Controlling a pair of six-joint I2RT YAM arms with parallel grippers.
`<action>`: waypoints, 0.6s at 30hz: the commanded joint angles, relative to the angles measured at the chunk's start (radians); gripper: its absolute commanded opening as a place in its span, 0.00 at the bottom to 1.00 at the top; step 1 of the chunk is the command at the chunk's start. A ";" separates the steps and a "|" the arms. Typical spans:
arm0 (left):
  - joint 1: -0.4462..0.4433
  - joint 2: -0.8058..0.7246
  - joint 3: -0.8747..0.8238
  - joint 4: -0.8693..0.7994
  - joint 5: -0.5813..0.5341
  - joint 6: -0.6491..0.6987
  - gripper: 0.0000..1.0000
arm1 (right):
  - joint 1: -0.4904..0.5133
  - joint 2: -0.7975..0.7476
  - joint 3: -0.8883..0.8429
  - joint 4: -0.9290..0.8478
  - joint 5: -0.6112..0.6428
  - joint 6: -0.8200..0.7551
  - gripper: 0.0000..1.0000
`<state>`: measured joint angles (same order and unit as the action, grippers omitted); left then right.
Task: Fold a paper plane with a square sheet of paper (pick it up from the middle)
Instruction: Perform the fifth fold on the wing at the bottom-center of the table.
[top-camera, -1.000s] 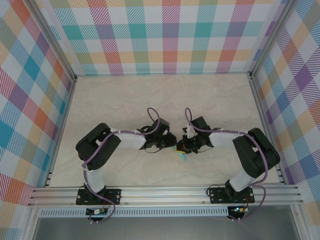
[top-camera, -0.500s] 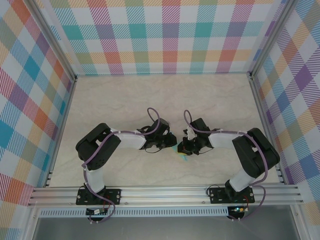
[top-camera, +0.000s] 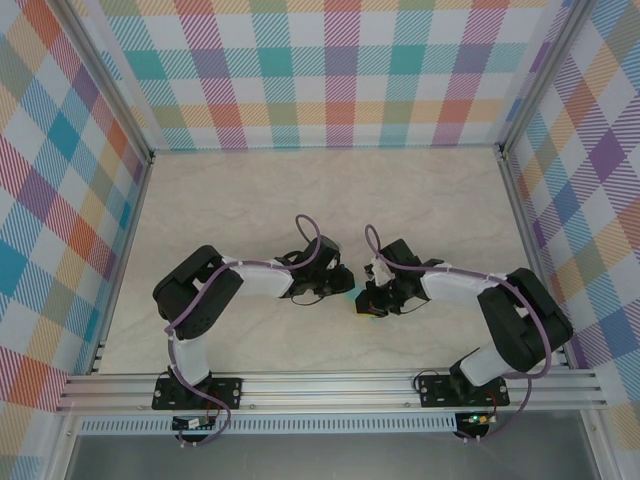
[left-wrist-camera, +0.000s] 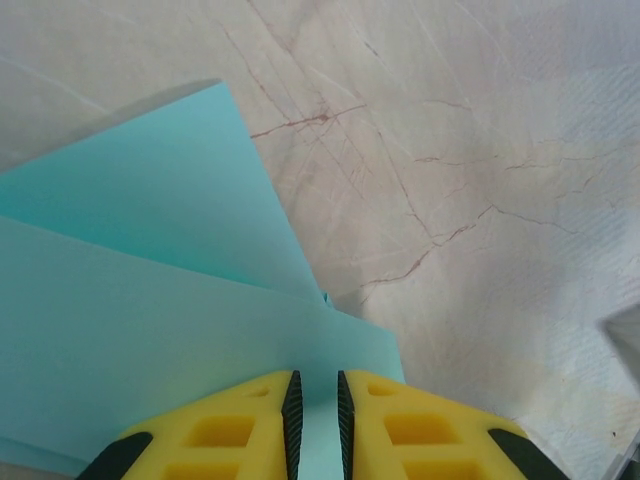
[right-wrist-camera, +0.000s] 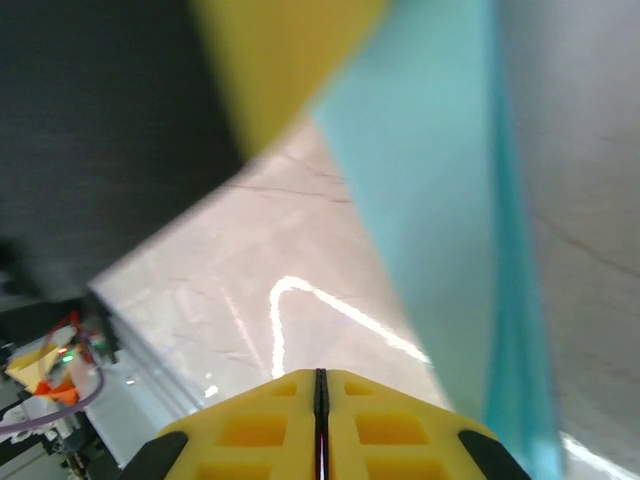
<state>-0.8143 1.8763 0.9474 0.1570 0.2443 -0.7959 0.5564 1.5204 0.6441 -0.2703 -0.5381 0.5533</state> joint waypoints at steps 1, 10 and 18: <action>-0.002 0.056 -0.005 -0.076 -0.028 0.014 0.21 | -0.018 0.022 0.006 -0.058 0.067 -0.036 0.08; -0.002 0.078 -0.001 -0.065 -0.021 0.020 0.21 | -0.082 0.040 -0.085 0.014 0.000 -0.013 0.09; -0.002 0.079 -0.001 -0.063 -0.013 0.023 0.21 | -0.088 -0.047 -0.075 0.023 -0.079 -0.013 0.12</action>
<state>-0.8143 1.8915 0.9623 0.1635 0.2531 -0.7952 0.4717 1.5230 0.5762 -0.2115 -0.5880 0.5453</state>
